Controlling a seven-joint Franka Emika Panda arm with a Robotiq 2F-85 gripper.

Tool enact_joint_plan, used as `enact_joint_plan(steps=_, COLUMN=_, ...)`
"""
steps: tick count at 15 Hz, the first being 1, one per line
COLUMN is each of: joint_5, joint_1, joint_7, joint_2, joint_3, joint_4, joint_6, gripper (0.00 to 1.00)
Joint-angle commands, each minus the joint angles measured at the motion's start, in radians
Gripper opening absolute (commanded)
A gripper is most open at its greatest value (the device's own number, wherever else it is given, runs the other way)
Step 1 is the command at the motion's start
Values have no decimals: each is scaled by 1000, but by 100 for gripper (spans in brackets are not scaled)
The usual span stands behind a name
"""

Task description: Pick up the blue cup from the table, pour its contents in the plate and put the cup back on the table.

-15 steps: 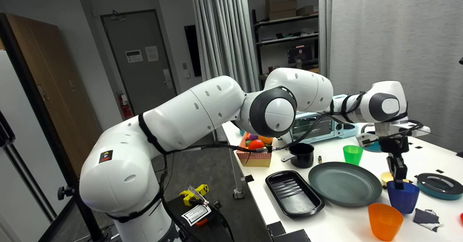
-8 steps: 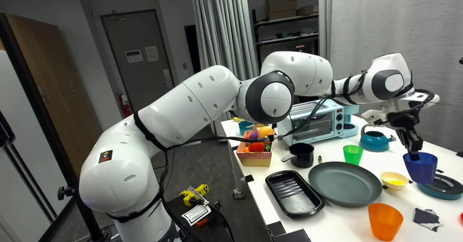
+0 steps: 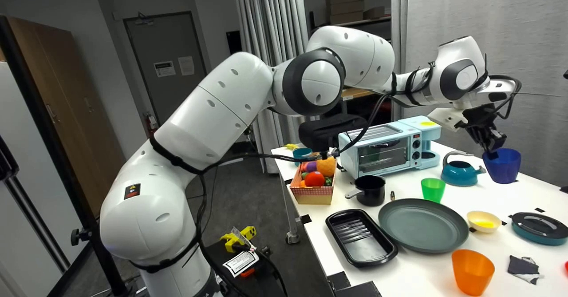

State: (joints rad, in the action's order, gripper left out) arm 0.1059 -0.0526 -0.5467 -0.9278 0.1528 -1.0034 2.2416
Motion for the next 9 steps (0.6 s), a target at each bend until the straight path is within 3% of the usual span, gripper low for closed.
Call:
enact_joint_plan(steps=1, joint_5=-33, joint_1=5, joint_7=115, joint_2=161, joint_3=-23, joint_4=-234, joint_6=47, gripper=1)
enact_joint_plan(steps=9, joint_5=-68, joint_1=-10, joint_7=306, joint_2=363, joint_3=-77, joint_4=-585, joint_6=215, gripper=1)
